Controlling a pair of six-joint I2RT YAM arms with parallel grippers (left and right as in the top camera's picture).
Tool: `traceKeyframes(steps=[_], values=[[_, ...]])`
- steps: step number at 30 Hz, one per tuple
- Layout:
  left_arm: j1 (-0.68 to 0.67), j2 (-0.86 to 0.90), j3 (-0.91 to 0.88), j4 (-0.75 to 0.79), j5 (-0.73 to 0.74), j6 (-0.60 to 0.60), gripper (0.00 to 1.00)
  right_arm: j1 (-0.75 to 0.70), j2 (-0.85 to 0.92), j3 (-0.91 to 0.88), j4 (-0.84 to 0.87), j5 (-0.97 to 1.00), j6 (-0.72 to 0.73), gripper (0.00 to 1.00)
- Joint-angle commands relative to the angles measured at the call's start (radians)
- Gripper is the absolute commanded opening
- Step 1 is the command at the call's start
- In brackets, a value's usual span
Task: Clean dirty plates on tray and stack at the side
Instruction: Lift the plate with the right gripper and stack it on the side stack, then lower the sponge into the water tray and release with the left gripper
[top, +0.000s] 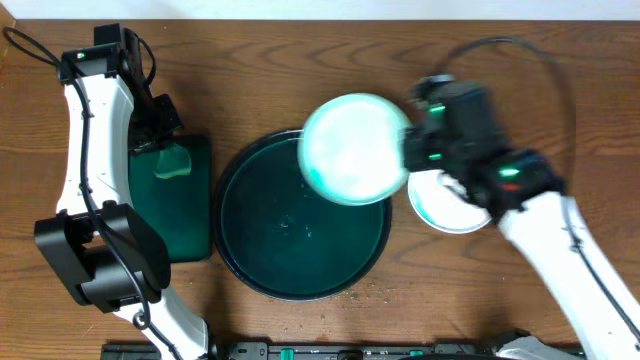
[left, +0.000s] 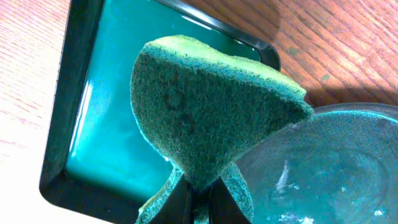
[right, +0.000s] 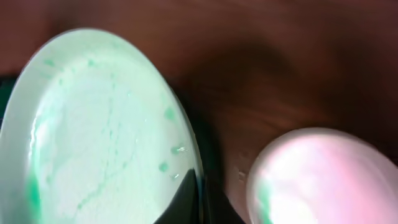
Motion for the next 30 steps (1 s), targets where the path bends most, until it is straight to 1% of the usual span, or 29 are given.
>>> traceKeyframes(steps=[1, 4, 7, 10, 12, 16, 18, 21, 22, 23, 24, 26, 29, 30], values=[[0.000, 0.002, 0.014, -0.001, -0.047, 0.002, 0.07, -0.129, -0.021, 0.004, -0.092, -0.057, 0.047, 0.01], [0.000, 0.002, 0.014, -0.001, -0.069, 0.003, 0.07, -0.238, -0.007, -0.020, -0.180, 0.036, 0.047, 0.01], [0.000, 0.002, 0.009, 0.000, -0.069, 0.039, 0.07, -0.314, 0.002, -0.089, -0.185, 0.112, 0.047, 0.01], [0.000, 0.002, -0.001, 0.000, -0.069, 0.081, 0.07, -0.367, 0.008, -0.183, -0.139, 0.167, 0.072, 0.01], [0.000, 0.002, -0.010, 0.000, -0.070, 0.110, 0.07, -0.394, 0.013, -0.253, -0.074, 0.169, 0.073, 0.01], [0.000, 0.002, -0.027, 0.003, -0.105, 0.113, 0.07, -0.415, 0.029, -0.367, 0.057, 0.159, 0.073, 0.01], [0.000, 0.002, -0.032, 0.008, -0.120, 0.121, 0.08, -0.415, 0.032, -0.406, 0.104, 0.160, 0.073, 0.04], [0.000, 0.002, -0.035, 0.019, -0.133, 0.131, 0.07, -0.415, 0.032, -0.415, 0.138, 0.161, 0.072, 0.15], [0.000, 0.002, -0.037, 0.026, -0.136, 0.132, 0.07, -0.415, 0.032, -0.415, 0.149, 0.160, 0.069, 0.22], [0.001, 0.002, -0.039, 0.028, -0.136, 0.132, 0.07, -0.415, 0.032, -0.414, 0.156, 0.156, 0.069, 0.33], [0.002, 0.002, -0.042, 0.033, -0.136, 0.135, 0.07, -0.415, 0.032, -0.411, 0.160, 0.145, 0.069, 0.41], [0.006, 0.002, -0.053, 0.041, -0.136, 0.147, 0.08, -0.415, 0.032, -0.396, 0.160, 0.097, 0.068, 0.51], [0.019, 0.002, -0.077, 0.059, -0.135, 0.173, 0.07, -0.415, 0.031, -0.351, 0.145, 0.002, 0.018, 0.71], [0.026, 0.002, -0.088, 0.069, -0.135, 0.180, 0.07, -0.415, 0.031, -0.331, 0.134, -0.016, 0.004, 0.74]])
